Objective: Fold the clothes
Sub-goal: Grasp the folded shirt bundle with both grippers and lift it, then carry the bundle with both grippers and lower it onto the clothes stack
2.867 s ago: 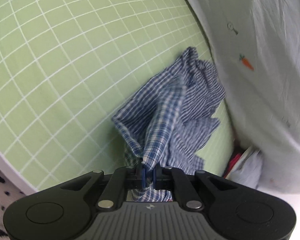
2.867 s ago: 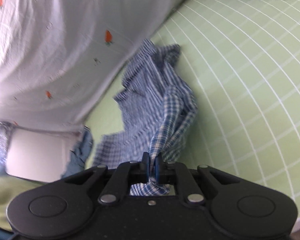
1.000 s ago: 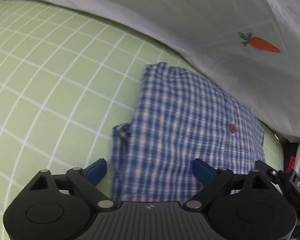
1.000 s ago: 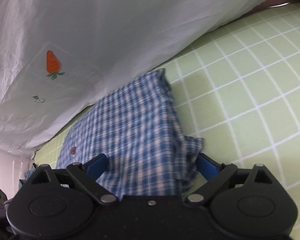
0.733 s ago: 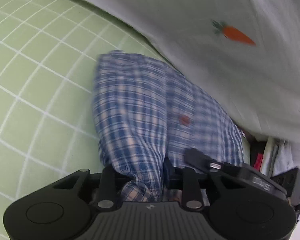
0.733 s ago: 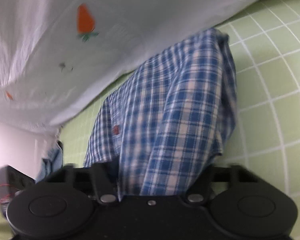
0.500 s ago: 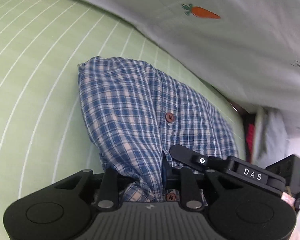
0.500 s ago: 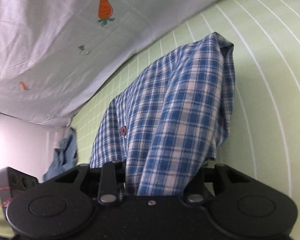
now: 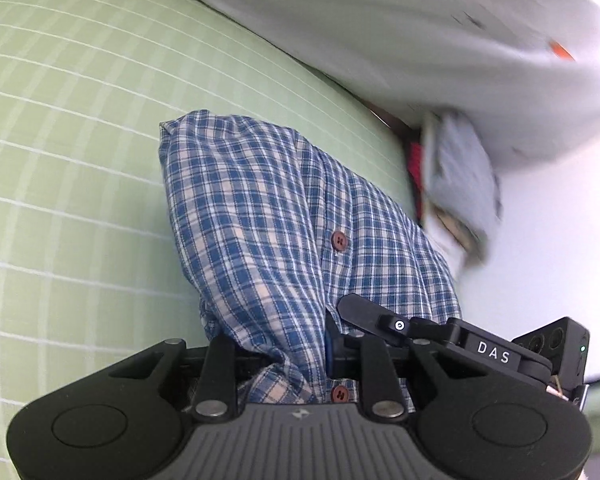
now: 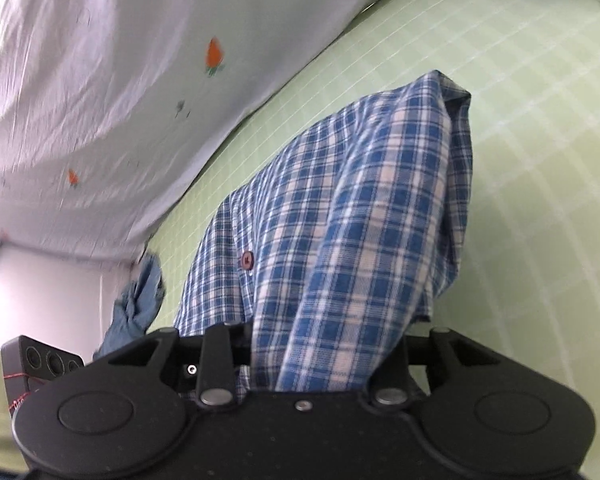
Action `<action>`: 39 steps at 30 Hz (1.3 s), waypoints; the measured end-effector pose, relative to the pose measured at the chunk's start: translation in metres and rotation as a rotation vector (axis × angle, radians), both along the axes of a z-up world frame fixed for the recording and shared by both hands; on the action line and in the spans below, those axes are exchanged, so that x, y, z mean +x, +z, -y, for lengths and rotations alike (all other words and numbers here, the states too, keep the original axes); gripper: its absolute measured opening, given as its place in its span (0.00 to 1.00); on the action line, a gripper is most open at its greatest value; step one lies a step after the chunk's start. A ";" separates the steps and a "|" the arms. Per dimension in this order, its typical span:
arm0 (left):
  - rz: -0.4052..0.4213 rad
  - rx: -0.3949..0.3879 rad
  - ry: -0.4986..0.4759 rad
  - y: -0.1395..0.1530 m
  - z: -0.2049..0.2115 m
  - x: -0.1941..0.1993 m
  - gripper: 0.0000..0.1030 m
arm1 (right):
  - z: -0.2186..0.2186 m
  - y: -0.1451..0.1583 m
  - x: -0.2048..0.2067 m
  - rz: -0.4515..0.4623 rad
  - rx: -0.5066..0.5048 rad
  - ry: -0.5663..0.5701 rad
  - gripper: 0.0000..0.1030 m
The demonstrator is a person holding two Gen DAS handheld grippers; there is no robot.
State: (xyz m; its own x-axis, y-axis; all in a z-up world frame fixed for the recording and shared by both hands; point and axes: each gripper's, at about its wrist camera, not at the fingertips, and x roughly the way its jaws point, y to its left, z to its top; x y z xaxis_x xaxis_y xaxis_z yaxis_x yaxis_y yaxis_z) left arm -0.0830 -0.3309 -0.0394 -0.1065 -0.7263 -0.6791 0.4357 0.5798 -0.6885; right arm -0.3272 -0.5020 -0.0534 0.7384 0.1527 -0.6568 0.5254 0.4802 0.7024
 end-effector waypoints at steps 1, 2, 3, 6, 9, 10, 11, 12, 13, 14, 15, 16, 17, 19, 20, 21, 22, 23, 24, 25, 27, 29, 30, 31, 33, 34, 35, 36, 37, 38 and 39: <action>0.001 -0.005 -0.025 0.001 0.006 -0.009 0.23 | 0.001 0.001 -0.012 -0.001 -0.001 -0.028 0.35; 0.009 -0.007 -0.045 0.002 0.016 -0.020 0.23 | 0.002 0.002 -0.023 -0.002 -0.001 -0.055 0.35; 0.017 -0.010 -0.064 0.003 0.027 -0.031 0.23 | 0.004 0.004 -0.036 -0.002 -0.009 -0.075 0.35; 0.040 -0.016 -0.123 0.007 0.058 -0.064 0.24 | 0.026 0.007 -0.075 0.008 -0.031 -0.116 0.35; 0.067 -0.023 -0.159 0.009 0.098 -0.099 0.24 | 0.061 0.006 -0.116 0.029 -0.045 -0.147 0.35; 0.079 -0.024 -0.161 0.009 0.115 -0.112 0.24 | 0.076 0.005 -0.128 0.037 -0.053 -0.146 0.35; 0.086 -0.025 -0.160 0.009 0.133 -0.126 0.24 | 0.094 0.005 -0.141 0.042 -0.060 -0.138 0.35; 0.083 -0.028 -0.153 0.009 0.150 -0.141 0.24 | 0.112 0.006 -0.155 0.046 -0.066 -0.130 0.35; 0.072 -0.039 -0.141 0.009 0.164 -0.155 0.24 | 0.130 0.007 -0.168 0.051 -0.073 -0.121 0.35; 0.060 -0.052 -0.130 0.009 0.179 -0.169 0.24 | 0.148 0.010 -0.182 0.054 -0.089 -0.114 0.35; 0.047 -0.070 -0.119 0.008 0.195 -0.183 0.24 | 0.166 0.014 -0.196 0.057 -0.107 -0.106 0.35; 0.037 -0.085 -0.112 0.008 0.211 -0.196 0.24 | 0.184 0.018 -0.210 0.060 -0.124 -0.099 0.35; 0.030 -0.092 -0.114 0.008 0.228 -0.205 0.24 | 0.201 0.024 -0.222 0.056 -0.148 -0.092 0.35; 0.063 -0.102 -0.136 0.022 0.266 -0.218 0.24 | 0.236 0.036 -0.235 0.043 -0.168 -0.094 0.35; 0.090 -0.110 -0.150 0.031 0.285 -0.224 0.24 | 0.252 0.044 -0.239 0.057 -0.183 -0.088 0.35; 0.120 -0.120 -0.161 0.041 0.303 -0.227 0.24 | 0.268 0.053 -0.243 0.074 -0.200 -0.082 0.35; 0.149 -0.138 -0.165 0.050 0.319 -0.227 0.24 | 0.286 0.062 -0.243 0.098 -0.221 -0.076 0.35; 0.170 -0.162 -0.163 0.060 0.335 -0.224 0.24 | 0.304 0.070 -0.243 0.123 -0.243 -0.071 0.35; 0.188 -0.184 -0.159 0.069 0.350 -0.220 0.24 | 0.323 0.078 -0.241 0.152 -0.261 -0.070 0.35; 0.202 -0.205 -0.150 0.077 0.366 -0.214 0.24 | 0.341 0.085 -0.238 0.179 -0.276 -0.073 0.35; 0.239 -0.239 -0.141 0.094 0.396 -0.200 0.24 | 0.376 0.100 -0.225 0.234 -0.313 -0.075 0.35; 0.305 -0.263 -0.142 0.110 0.425 -0.184 0.24 | 0.408 0.112 -0.205 0.283 -0.356 -0.063 0.35; 0.338 -0.275 -0.140 0.117 0.440 -0.175 0.24 | 0.424 0.117 -0.193 0.309 -0.378 -0.056 0.36; 0.367 -0.287 -0.134 0.121 0.454 -0.164 0.24 | 0.439 0.120 -0.178 0.330 -0.400 -0.048 0.36; 0.402 -0.302 -0.110 0.125 0.481 -0.138 0.25 | 0.469 0.127 -0.148 0.372 -0.443 -0.033 0.37; 0.411 -0.292 -0.086 0.124 0.493 -0.121 0.26 | 0.483 0.126 -0.132 0.372 -0.465 -0.033 0.43; 0.425 -0.268 -0.053 0.121 0.505 -0.106 0.29 | 0.496 0.125 -0.116 0.369 -0.488 -0.034 0.59; 0.452 -0.232 -0.019 0.118 0.514 -0.092 0.34 | 0.509 0.118 -0.095 0.318 -0.546 -0.074 0.71; 0.509 -0.161 0.014 0.115 0.521 -0.080 0.37 | 0.522 0.110 -0.074 0.261 -0.608 -0.118 0.92; 0.576 -0.071 0.041 0.109 0.531 -0.074 0.38 | 0.535 0.101 -0.053 0.203 -0.669 -0.163 0.94; 0.634 0.009 0.067 0.103 0.540 -0.068 0.38 | 0.543 0.093 -0.035 0.108 -0.723 -0.218 0.93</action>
